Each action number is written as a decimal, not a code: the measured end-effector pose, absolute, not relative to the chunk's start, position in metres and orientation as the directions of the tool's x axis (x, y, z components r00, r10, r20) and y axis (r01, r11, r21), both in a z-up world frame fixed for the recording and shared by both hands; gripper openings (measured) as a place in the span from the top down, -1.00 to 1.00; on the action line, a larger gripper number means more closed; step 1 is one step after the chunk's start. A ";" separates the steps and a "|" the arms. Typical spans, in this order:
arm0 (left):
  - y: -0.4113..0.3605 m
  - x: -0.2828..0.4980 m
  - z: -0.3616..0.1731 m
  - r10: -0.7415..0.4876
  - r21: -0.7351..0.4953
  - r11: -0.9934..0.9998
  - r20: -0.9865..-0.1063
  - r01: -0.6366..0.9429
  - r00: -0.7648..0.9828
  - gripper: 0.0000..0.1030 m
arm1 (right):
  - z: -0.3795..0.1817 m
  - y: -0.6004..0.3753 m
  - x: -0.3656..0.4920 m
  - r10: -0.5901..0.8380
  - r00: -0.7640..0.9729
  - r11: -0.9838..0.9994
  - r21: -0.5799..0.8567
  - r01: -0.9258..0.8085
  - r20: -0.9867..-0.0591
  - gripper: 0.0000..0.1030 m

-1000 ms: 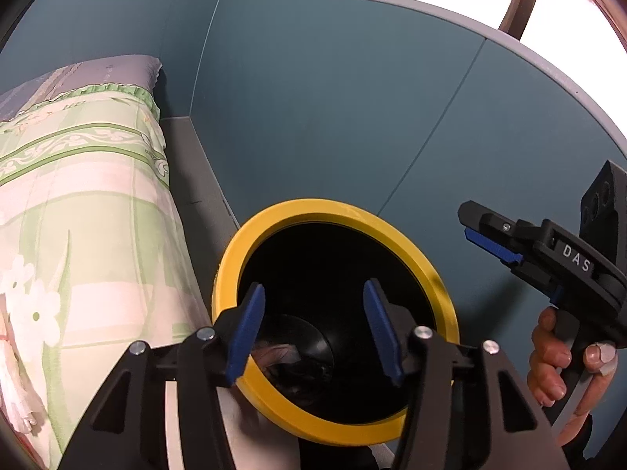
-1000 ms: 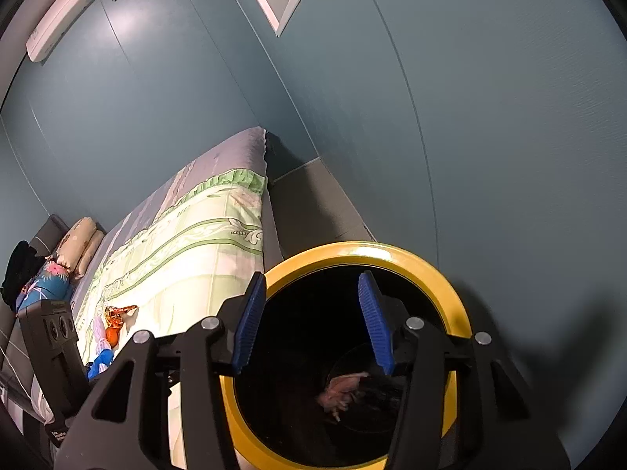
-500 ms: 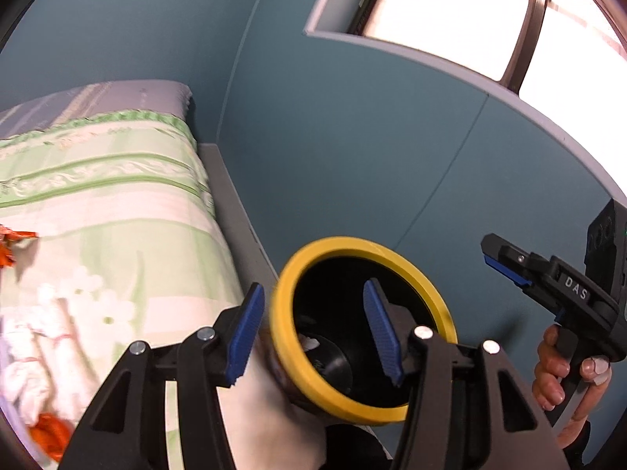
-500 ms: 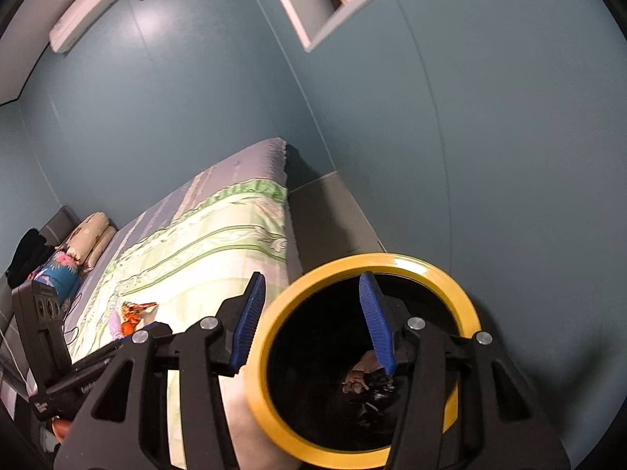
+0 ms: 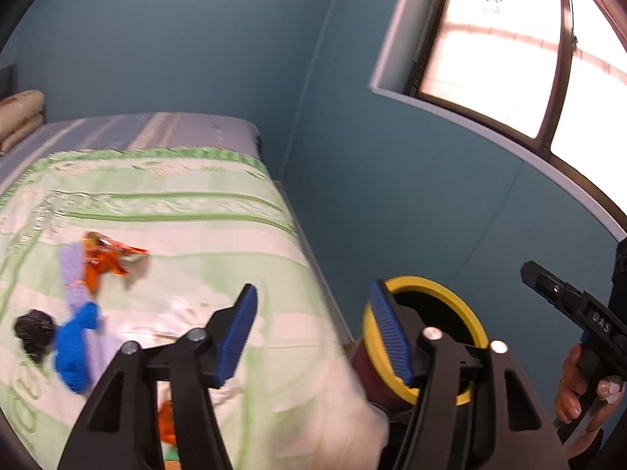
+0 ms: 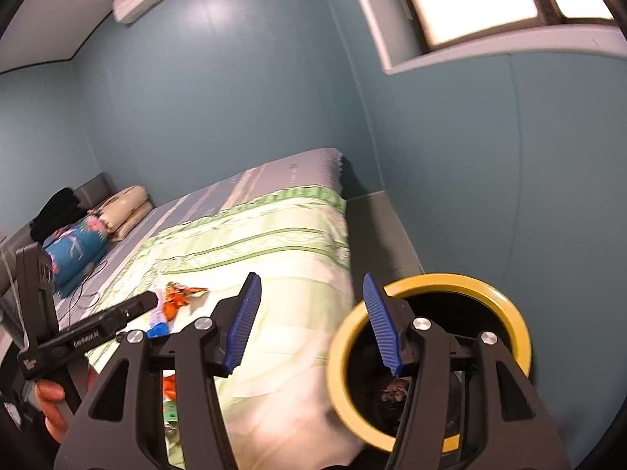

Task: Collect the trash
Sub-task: 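Move both tools back over the bed toward the remaining trash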

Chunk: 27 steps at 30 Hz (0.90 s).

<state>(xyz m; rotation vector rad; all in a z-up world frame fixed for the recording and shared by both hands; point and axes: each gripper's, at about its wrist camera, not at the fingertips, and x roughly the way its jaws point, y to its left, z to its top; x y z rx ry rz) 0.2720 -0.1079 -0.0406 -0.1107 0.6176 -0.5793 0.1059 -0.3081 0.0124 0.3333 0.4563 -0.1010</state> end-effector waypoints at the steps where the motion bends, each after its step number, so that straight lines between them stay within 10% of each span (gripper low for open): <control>1: -0.098 0.271 -0.037 -0.536 -0.264 0.842 -0.511 0.470 0.673 -0.19 | 0.015 -0.303 0.106 -0.014 0.896 0.944 0.289 0.158 -0.445 -0.03; 27: 0.078 0.249 -0.013 -0.260 -0.212 0.961 -0.487 0.175 0.834 -0.45 | 0.032 -0.172 0.128 0.230 0.870 0.962 0.237 -0.136 -0.435 -0.16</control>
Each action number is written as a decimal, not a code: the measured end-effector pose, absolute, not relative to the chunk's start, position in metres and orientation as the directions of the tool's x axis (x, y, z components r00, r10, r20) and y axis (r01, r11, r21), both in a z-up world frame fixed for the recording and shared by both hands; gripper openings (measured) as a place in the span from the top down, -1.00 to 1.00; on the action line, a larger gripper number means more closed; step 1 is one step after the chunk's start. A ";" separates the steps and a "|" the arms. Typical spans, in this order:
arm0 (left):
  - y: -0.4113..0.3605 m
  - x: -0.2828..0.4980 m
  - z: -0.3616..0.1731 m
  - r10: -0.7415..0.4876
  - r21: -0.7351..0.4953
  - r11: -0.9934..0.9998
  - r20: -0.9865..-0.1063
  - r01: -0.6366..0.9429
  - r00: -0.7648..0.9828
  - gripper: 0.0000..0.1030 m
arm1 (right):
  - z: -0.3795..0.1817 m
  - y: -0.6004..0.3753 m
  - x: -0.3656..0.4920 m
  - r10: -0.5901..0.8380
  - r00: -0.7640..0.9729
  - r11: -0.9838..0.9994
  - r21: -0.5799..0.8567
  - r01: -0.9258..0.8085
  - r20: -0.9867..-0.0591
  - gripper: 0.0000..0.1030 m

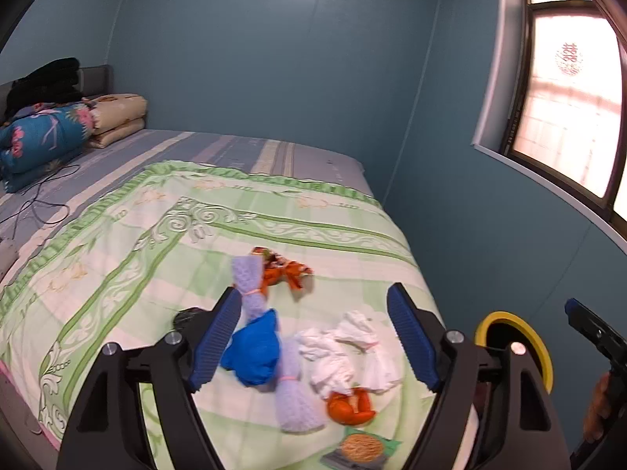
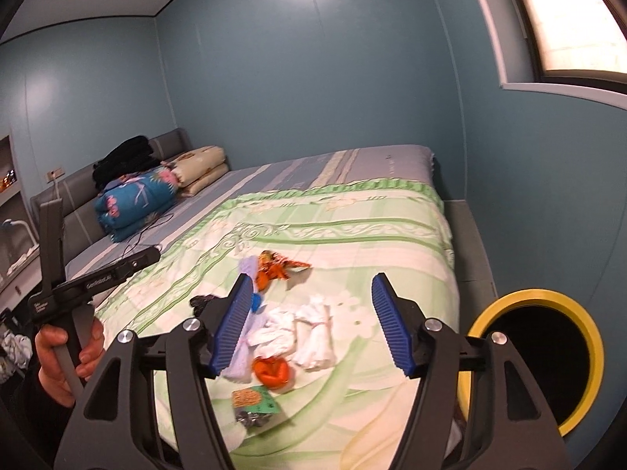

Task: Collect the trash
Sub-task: 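Move both tools back over the bed toward the remaining trash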

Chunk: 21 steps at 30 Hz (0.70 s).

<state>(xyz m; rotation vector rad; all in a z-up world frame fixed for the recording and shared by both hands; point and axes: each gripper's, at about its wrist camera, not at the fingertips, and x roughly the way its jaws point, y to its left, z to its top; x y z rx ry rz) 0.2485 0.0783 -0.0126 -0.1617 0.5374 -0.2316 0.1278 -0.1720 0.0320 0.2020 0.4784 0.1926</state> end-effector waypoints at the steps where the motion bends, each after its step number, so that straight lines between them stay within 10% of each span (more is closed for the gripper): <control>1: 0.083 0.248 -0.015 -0.249 -0.211 0.964 -0.489 0.163 0.836 -0.47 | 0.030 -0.167 0.127 0.238 0.867 0.961 0.235 -0.145 -0.438 -0.16; 21: 0.147 0.274 -0.085 -0.155 -0.236 0.972 -0.576 0.018 0.803 -0.62 | -0.041 -0.084 0.137 0.367 0.735 0.930 0.230 -0.287 -0.570 -0.18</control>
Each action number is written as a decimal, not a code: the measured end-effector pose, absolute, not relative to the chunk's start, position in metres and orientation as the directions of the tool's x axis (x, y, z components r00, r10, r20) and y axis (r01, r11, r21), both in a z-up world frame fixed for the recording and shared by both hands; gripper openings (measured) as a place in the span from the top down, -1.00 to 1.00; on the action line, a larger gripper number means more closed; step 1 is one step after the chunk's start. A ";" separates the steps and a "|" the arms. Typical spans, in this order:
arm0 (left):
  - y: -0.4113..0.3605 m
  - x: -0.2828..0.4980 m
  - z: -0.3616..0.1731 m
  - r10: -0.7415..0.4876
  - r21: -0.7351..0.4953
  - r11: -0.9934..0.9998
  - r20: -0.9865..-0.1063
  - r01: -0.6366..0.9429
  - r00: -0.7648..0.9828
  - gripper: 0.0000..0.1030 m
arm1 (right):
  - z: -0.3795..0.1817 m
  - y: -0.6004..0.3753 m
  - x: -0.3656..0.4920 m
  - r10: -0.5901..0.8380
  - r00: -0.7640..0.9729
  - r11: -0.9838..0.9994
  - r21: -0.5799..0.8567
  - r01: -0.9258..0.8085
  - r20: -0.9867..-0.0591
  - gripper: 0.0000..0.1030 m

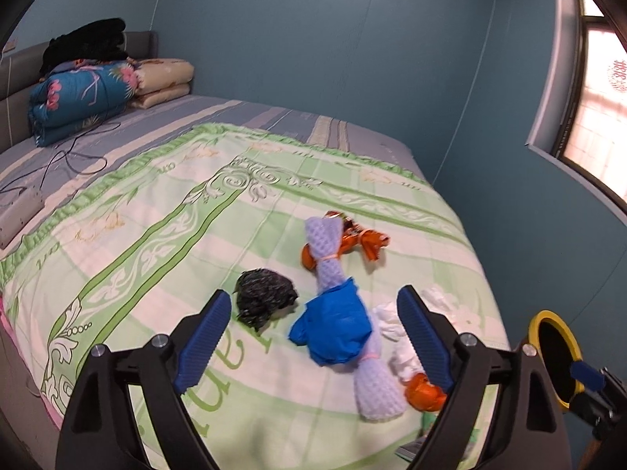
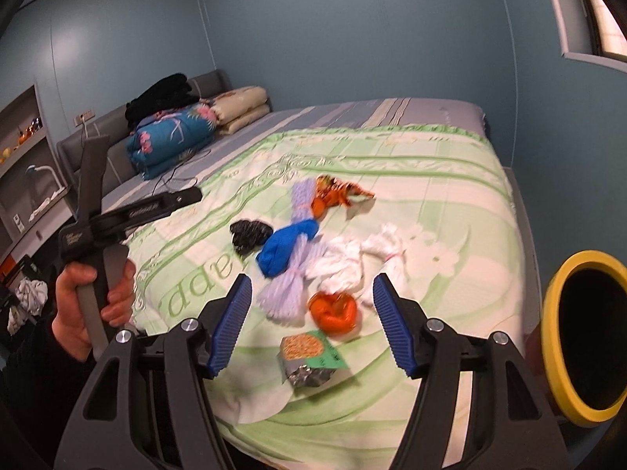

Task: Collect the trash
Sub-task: 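Move both tools back over the bed toward the remaining trash, then grasp the black plastic bag with the left tool while the right tool grasps the snack bag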

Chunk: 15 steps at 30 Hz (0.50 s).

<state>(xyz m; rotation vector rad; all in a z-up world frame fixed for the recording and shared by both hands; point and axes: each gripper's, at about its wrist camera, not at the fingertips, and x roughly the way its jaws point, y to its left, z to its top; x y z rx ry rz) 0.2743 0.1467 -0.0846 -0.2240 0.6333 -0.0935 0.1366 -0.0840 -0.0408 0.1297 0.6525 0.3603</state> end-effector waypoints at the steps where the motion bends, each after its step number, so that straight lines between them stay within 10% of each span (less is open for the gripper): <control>1: 0.149 0.278 -0.091 -0.150 -0.236 0.972 -0.587 0.009 0.796 -0.62 | -0.044 -0.081 0.137 0.374 0.729 0.927 0.233 -0.293 -0.573 -0.19; 15: 0.161 0.319 -0.139 -0.117 -0.233 0.971 -0.653 -0.051 0.748 -0.71 | -0.109 -0.052 0.148 0.413 0.620 0.907 0.238 -0.348 -0.667 -0.29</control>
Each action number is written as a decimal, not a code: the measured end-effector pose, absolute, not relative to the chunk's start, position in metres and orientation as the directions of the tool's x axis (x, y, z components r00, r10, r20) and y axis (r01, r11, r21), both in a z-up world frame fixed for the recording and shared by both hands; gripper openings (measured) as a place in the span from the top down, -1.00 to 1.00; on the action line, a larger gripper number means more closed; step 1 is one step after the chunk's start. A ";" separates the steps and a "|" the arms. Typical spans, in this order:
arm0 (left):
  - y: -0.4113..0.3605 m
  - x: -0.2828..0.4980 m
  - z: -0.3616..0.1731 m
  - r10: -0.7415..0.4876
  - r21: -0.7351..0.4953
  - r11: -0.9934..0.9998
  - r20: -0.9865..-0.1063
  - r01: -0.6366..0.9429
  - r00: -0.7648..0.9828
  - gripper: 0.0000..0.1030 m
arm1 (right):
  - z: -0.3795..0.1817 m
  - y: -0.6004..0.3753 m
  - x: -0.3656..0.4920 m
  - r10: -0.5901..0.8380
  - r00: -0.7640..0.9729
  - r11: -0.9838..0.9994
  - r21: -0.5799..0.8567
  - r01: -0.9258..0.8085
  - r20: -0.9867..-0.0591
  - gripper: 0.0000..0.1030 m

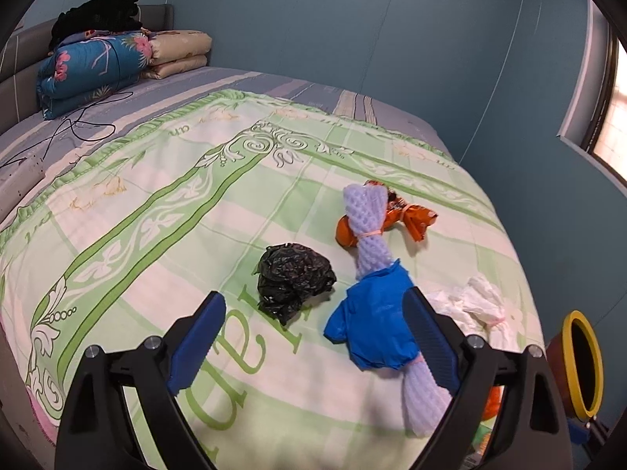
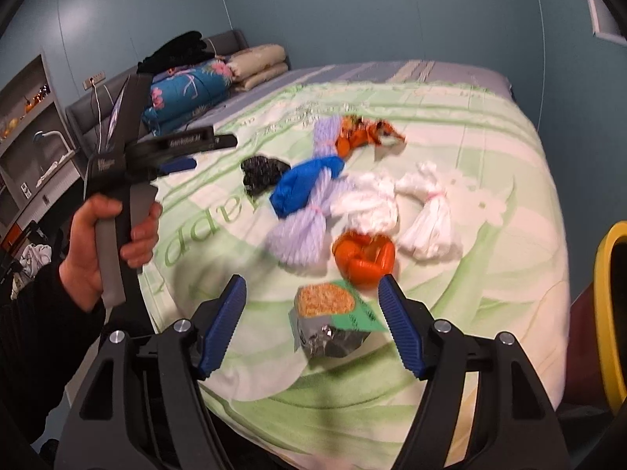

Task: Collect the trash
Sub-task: 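Grasp the black plastic bag with the left tool while the right tool grasps the snack bag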

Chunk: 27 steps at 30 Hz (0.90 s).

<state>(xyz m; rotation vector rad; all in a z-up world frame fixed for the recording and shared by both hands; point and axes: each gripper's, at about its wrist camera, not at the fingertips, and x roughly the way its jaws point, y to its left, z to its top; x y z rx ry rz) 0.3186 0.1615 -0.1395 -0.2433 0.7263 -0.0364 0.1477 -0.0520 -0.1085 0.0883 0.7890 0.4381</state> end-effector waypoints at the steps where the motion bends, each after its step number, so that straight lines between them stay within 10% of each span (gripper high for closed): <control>1: 0.162 0.322 -0.142 -0.116 -0.231 0.971 -0.657 -0.053 0.745 -0.71 | -0.115 -0.051 0.149 0.411 0.611 0.908 0.239 -0.345 -0.677 -0.29; 27: 0.186 0.395 -0.199 -0.081 -0.234 0.962 -0.738 -0.142 0.670 -0.71 | -0.171 -0.035 0.177 0.351 0.539 0.926 0.199 -0.320 -0.765 -0.30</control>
